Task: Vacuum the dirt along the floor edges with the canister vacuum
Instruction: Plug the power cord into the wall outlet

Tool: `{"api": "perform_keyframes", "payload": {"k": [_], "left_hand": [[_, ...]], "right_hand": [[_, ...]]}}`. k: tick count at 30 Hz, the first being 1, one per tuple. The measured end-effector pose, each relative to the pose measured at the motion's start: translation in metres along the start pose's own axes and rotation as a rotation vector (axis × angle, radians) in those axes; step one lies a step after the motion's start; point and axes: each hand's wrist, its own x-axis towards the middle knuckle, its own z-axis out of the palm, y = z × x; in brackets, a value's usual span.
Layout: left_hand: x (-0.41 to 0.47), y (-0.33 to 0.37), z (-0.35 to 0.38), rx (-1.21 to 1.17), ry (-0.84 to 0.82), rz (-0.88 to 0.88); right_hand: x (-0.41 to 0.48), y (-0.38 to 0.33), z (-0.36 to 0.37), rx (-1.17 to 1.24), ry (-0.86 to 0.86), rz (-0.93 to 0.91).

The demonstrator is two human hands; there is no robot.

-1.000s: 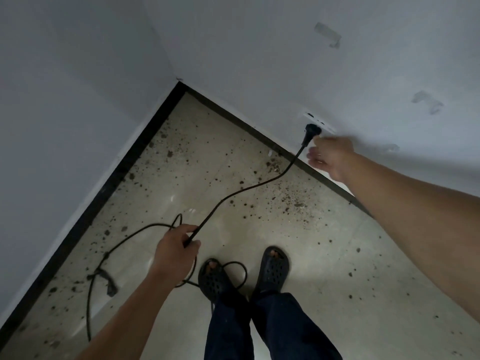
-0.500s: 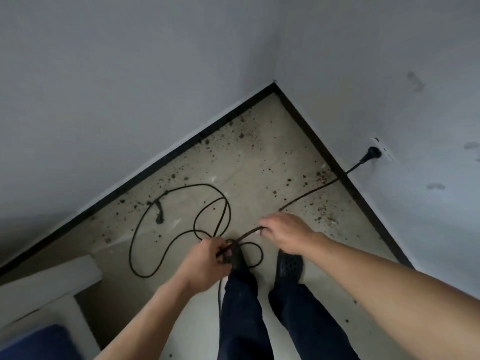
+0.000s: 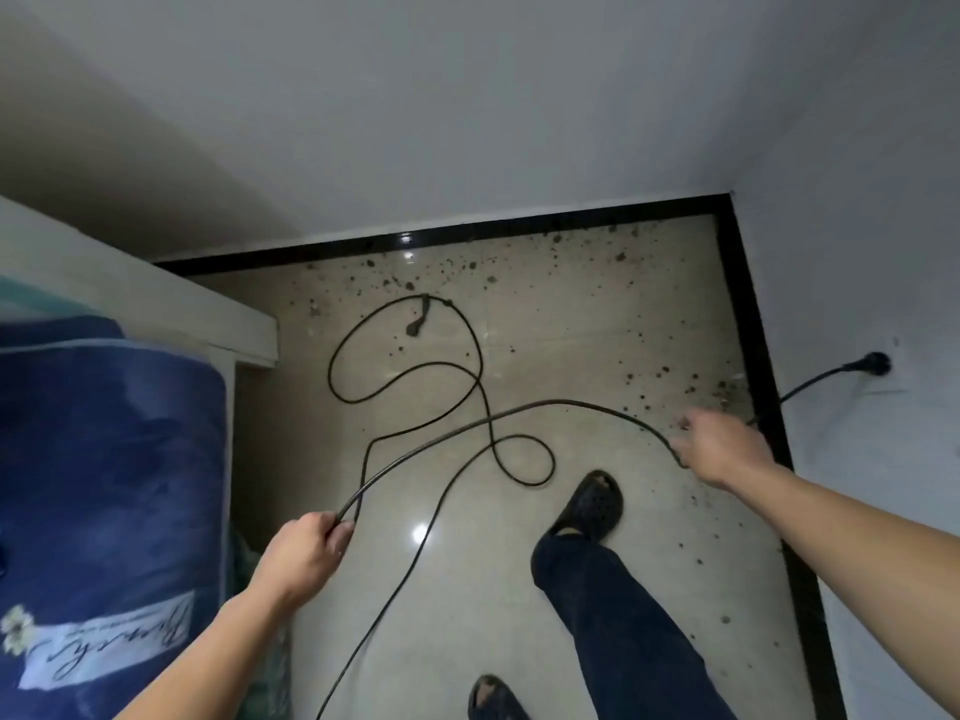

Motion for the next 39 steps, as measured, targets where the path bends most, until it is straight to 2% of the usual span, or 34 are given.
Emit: {"api": "perform_keyframes", "payload": {"k": [4, 8, 12, 15, 17, 19, 22, 24, 30, 35, 39], "left_hand": [[-0.068, -0.06, 0.036, -0.18, 0.001, -0.107], [-0.136, -0.105, 0.066, -0.245, -0.169, -0.133], [-0.189, -0.144, 0.093, -0.286, -0.266, -0.162], [-0.215, -0.152, 0.117, -0.438, -0.4, -0.196], [-0.223, -0.154, 0.133, -0.505, -0.417, -0.203], [-0.22, -0.158, 0.151, -0.501, -0.287, -0.193], [-0.203, -0.167, 0.175, -0.437, 0.041, -0.194], [-0.193, -0.171, 0.189, -0.434, 0.157, -0.215], [-0.209, -0.179, 0.215, -0.41, 0.249, -0.273], [-0.291, -0.188, 0.232, -0.446, 0.295, -0.349], [-0.372, -0.214, 0.253, -0.526, 0.392, -0.451]], "right_hand": [[-0.066, -0.082, 0.034, -0.154, 0.042, -0.236], [-0.152, -0.147, 0.091, -0.188, -0.005, -0.415], [-0.229, -0.182, 0.146, -0.191, -0.056, -0.495], [-0.262, -0.184, 0.178, -0.229, -0.097, -0.523], [-0.274, -0.177, 0.194, -0.261, -0.113, -0.52], [-0.278, -0.167, 0.207, -0.287, -0.134, -0.502], [-0.275, -0.155, 0.224, -0.326, -0.139, -0.467], [-0.27, -0.149, 0.235, -0.357, -0.127, -0.455], [-0.279, -0.139, 0.252, -0.391, -0.133, -0.52], [-0.333, -0.14, 0.25, -0.433, -0.127, -0.619], [-0.394, -0.151, 0.265, -0.489, -0.145, -0.714]]}}
